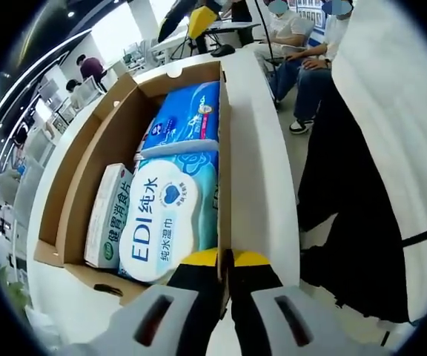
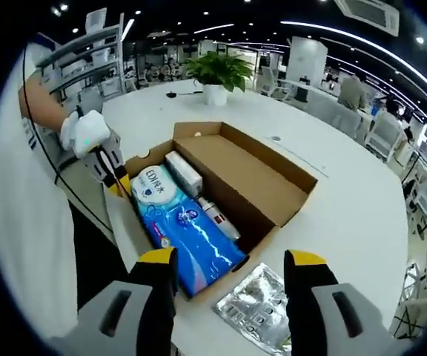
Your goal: Operate the shoe box by opening the lid, removing the specified soft item, and placing it in the target area until the item is outside and the box remains undamaged.
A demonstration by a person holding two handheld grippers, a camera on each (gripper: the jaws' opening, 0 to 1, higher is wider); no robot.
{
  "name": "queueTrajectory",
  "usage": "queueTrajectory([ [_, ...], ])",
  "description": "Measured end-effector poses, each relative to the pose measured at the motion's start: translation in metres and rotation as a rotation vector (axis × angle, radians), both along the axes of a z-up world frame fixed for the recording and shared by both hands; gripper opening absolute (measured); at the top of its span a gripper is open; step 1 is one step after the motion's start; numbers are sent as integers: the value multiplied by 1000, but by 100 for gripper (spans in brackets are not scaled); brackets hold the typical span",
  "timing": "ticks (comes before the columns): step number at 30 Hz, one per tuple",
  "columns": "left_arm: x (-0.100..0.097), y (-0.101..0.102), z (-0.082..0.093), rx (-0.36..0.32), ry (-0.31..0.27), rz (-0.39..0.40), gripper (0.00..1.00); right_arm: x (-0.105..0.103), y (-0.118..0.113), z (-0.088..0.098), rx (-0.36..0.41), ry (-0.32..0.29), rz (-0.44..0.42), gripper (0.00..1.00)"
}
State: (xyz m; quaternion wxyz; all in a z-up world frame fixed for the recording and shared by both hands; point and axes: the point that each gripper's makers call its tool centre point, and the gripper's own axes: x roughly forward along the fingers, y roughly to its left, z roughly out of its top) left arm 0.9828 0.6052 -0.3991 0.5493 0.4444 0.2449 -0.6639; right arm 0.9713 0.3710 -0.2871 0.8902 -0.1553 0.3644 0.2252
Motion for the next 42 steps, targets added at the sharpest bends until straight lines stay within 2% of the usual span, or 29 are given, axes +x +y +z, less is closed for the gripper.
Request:
queueTrajectory([
  [5,0,0,0,-1,-1,0,3,3,-1,2,1,10,29,59],
  [7,0,0,0,-1,-1,0,3,0,1,-2,9,32,42,58],
  [10,0,0,0,-1,1,0,3,0,4,-7,-20,44,77,55],
  [12,0,0,0,0,2,-1,2,-2,8,-16,-24,73,119,55],
  [14,0,0,0,0,2,-1,2,-1,12,-17,-45,91,145,55],
  [17,0,0,0,1,2,0,2,0,19,-19,-35,121,174,55],
  [25,0,0,0,0,1,6,3,1,29,-24,-82,155,258,56],
  [33,0,0,0,0,3,10,3,0,31,-33,-92,186,260,57],
  [42,-1,0,0,0,2,9,3,4,30,-34,-69,208,215,59],
])
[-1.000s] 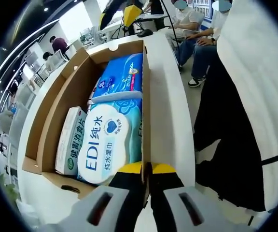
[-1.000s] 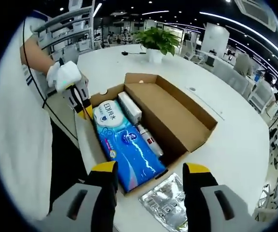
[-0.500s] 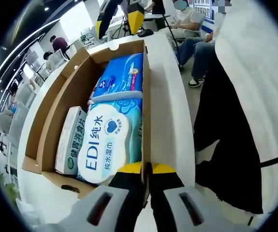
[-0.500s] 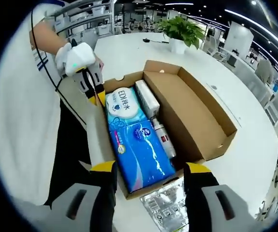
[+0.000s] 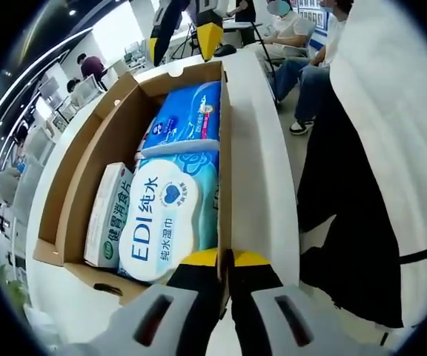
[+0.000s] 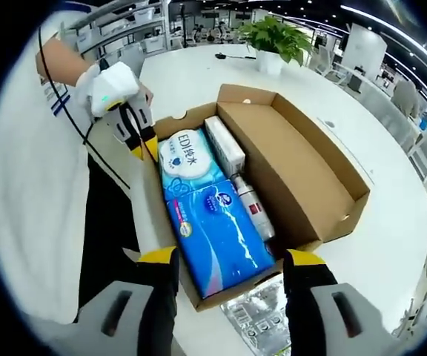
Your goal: Operate the shoe box by opening the lid, removing the specified soft item, and placing it in the target area until the item is outside and the box remains undamaged.
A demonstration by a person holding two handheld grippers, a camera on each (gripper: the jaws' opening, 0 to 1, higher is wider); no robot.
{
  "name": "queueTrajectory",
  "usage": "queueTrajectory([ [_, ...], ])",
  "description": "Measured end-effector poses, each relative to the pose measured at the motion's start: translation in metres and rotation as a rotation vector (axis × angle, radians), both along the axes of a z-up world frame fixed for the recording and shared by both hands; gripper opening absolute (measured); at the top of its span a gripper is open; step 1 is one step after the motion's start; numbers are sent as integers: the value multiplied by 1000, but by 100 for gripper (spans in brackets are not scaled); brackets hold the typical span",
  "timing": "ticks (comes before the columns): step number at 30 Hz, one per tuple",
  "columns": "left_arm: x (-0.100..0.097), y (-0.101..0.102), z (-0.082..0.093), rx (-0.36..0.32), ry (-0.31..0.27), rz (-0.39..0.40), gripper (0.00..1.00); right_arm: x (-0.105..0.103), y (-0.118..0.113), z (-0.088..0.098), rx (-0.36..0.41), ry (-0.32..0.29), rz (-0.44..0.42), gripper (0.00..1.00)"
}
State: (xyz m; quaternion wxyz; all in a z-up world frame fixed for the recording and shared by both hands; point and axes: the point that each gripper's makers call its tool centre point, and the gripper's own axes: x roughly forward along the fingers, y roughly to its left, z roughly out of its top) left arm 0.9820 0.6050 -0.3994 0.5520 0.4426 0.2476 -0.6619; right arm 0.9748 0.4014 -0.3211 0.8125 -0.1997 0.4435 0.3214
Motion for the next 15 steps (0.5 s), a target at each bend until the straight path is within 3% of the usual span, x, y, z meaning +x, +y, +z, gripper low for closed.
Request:
queueTrajectory([
  [4,0,0,1,0,-1,2,3,5,-3,-2,-21,-5,-8,66],
  [15,0,-1,1,2,4,5,3,12,-2,-13,-83,-26,73,63],
])
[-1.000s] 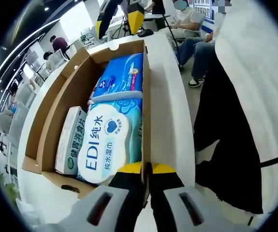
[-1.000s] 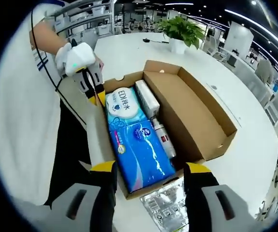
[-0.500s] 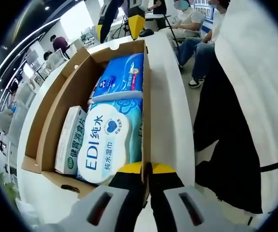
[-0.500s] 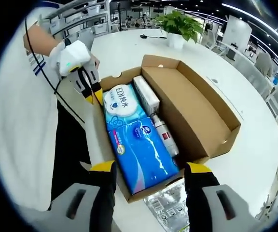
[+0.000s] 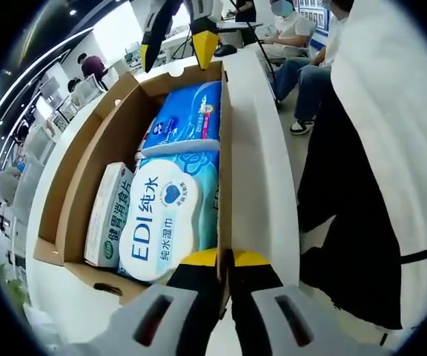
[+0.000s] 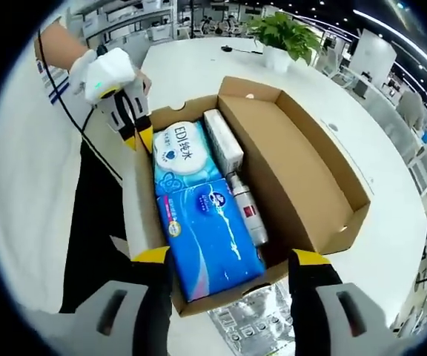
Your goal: Operate the shoe box by opening the lid, removing the specified soft item, and placing it in the target area until the item is outside and the box remains undamaged.
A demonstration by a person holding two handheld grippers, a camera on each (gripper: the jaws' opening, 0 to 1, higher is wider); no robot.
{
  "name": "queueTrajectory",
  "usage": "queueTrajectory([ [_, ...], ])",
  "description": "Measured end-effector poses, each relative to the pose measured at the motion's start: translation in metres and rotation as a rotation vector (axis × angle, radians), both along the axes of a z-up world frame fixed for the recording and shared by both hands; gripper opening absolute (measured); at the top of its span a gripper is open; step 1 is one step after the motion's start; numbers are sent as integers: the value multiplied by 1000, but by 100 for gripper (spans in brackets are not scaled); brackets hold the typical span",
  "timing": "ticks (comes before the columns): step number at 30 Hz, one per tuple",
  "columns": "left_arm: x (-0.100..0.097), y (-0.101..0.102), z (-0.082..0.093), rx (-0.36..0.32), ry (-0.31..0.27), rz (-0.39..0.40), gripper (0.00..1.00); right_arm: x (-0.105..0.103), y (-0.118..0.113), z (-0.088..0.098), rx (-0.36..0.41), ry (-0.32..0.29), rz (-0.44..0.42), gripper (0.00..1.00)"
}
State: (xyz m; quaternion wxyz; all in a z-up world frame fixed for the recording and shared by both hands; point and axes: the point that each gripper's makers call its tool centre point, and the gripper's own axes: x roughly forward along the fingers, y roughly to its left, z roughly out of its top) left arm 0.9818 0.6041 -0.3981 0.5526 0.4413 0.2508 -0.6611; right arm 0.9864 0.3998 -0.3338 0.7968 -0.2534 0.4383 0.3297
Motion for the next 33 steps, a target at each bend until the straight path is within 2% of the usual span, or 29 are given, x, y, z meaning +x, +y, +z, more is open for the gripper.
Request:
queueTrajectory([
  [9,1,0,-2,0,1,-2,3,2,0,-12,-5,60,-6,65],
  [13,1,0,-1,1,1,-4,3,0,2,-10,9,87,-15,65],
  [17,1,0,-1,2,4,-3,3,-6,5,-10,18,153,19,65],
  [19,0,0,0,1,2,-2,3,-11,3,-10,-22,201,54,65],
  [25,0,0,0,1,4,-1,3,4,4,-8,-45,177,66,65],
  [29,0,0,1,-1,0,1,3,6,10,-16,-46,172,76,65],
  [33,0,0,1,-1,-1,2,3,7,12,-27,-52,211,62,66],
])
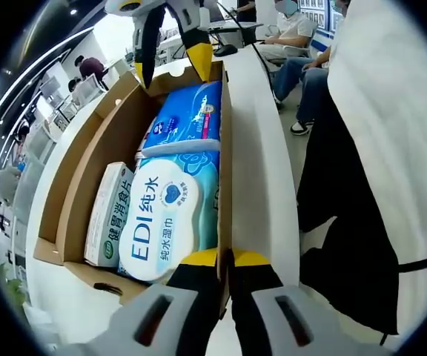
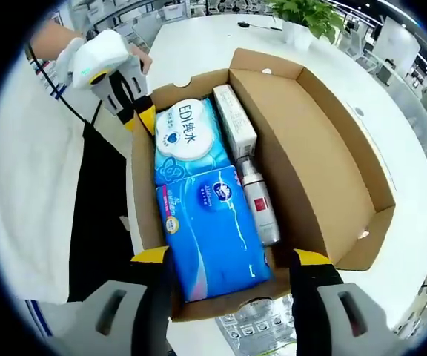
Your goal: Operate the shoe box by opening the lid, removing the specified soft item, and placing it in the target area until the item is outside and the box remains undamaged.
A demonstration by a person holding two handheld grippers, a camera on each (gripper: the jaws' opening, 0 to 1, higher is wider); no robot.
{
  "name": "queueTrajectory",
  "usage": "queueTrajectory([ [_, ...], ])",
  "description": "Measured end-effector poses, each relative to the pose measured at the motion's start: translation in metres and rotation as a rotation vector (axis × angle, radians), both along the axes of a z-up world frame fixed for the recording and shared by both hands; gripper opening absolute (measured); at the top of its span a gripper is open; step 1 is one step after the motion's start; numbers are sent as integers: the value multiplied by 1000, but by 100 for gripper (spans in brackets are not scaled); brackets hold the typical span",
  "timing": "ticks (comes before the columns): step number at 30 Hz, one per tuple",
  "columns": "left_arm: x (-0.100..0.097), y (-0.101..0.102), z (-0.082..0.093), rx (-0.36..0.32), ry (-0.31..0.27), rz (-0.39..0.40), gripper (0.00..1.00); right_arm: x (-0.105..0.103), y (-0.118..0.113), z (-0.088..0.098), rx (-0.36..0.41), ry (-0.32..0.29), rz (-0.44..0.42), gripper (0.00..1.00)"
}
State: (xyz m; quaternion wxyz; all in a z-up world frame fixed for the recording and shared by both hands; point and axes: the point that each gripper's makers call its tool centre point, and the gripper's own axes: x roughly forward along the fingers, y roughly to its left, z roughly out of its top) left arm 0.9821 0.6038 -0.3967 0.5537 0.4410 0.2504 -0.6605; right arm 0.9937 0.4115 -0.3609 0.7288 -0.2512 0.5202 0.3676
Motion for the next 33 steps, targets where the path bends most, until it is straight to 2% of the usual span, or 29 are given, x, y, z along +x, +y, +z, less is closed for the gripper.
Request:
queueTrajectory([
  [3,0,0,1,2,3,0,3,-7,1,-5,-26,38,49,66],
  [9,0,0,-1,1,0,2,3,-16,-3,-16,-43,97,79,70],
  [13,0,0,0,1,0,2,3,-9,-4,-21,-52,90,83,70],
  [19,0,0,-1,2,2,1,3,-11,3,-24,-80,132,141,74],
  [21,0,0,-2,2,1,1,3,-15,-1,-32,-117,142,170,71],
  [23,0,0,-2,3,1,1,3,-13,1,-38,-121,140,186,70],
  [25,1,1,-3,2,1,2,3,-14,4,-37,-128,144,213,69],
  [30,0,0,-2,5,4,6,3,-18,2,-36,-113,176,205,66],
  [33,0,1,-2,11,7,12,3,-13,3,-43,-98,181,194,67],
])
